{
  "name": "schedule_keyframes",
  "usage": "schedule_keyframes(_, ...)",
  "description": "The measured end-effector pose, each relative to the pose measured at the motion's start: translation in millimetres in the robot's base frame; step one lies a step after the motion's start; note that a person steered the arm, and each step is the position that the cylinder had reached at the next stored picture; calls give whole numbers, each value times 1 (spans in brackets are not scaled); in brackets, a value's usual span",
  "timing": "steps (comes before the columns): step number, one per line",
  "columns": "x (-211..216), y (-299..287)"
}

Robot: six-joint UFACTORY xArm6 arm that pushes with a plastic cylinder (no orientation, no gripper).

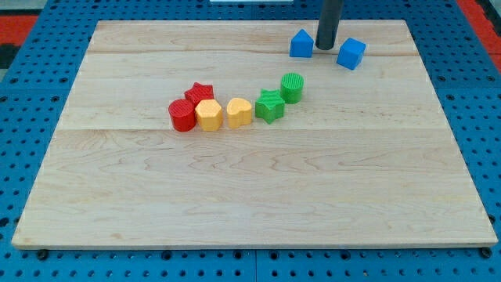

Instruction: Push the blue triangle to the top right of the board

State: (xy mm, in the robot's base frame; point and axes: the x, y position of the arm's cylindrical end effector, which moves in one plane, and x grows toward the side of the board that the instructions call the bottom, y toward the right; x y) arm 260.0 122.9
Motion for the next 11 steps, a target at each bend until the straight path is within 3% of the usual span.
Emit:
schedule_keyframes(2,-19,-56)
schedule_keyframes(4,23,-48)
schedule_keyframes(5,33,-65)
schedule_keyframes(6,18,-110)
schedule_keyframes(7,-15,-102)
schedule_keyframes(9,-41,-3)
schedule_keyframes(11,-43,-14)
